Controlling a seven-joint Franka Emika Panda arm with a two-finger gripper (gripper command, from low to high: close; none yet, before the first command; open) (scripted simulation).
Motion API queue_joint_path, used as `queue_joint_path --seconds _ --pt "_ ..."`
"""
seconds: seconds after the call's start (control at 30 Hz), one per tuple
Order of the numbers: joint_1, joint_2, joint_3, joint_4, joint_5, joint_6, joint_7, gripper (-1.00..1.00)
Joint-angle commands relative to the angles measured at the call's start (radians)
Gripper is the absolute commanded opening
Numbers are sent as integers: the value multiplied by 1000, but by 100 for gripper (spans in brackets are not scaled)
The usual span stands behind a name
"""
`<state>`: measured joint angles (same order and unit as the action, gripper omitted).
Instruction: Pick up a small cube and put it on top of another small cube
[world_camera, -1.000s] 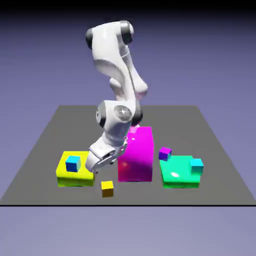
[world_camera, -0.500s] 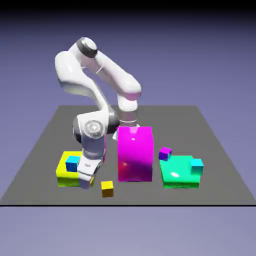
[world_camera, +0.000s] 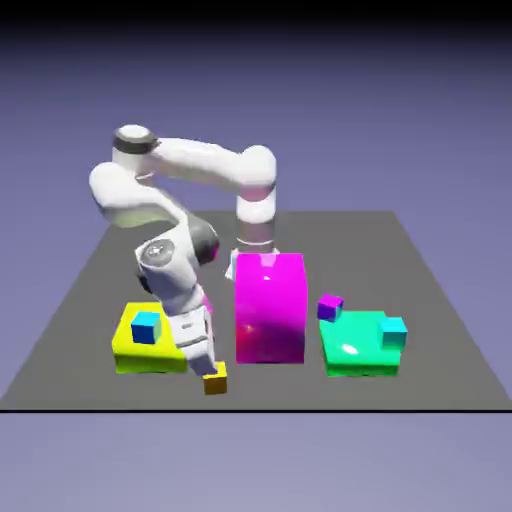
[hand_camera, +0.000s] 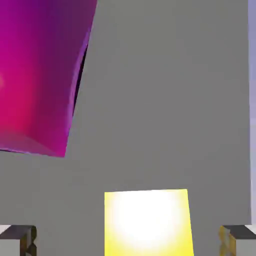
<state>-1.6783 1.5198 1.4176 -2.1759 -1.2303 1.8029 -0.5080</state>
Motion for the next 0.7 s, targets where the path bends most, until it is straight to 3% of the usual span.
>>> queue_joint_path --seconds 0.0,0.2,0.23,0.4,0.67 --pt "-16 36 9 4 -15 -8 -20 0" --pt "3 121 -113 15 -143 74 -25 0" --pt "3 121 -113 15 -143 74 -25 -100" --pt "-28 68 22 9 -29 -25 -54 -100" --pt "6 87 121 51 -75 -232 -402 -100"
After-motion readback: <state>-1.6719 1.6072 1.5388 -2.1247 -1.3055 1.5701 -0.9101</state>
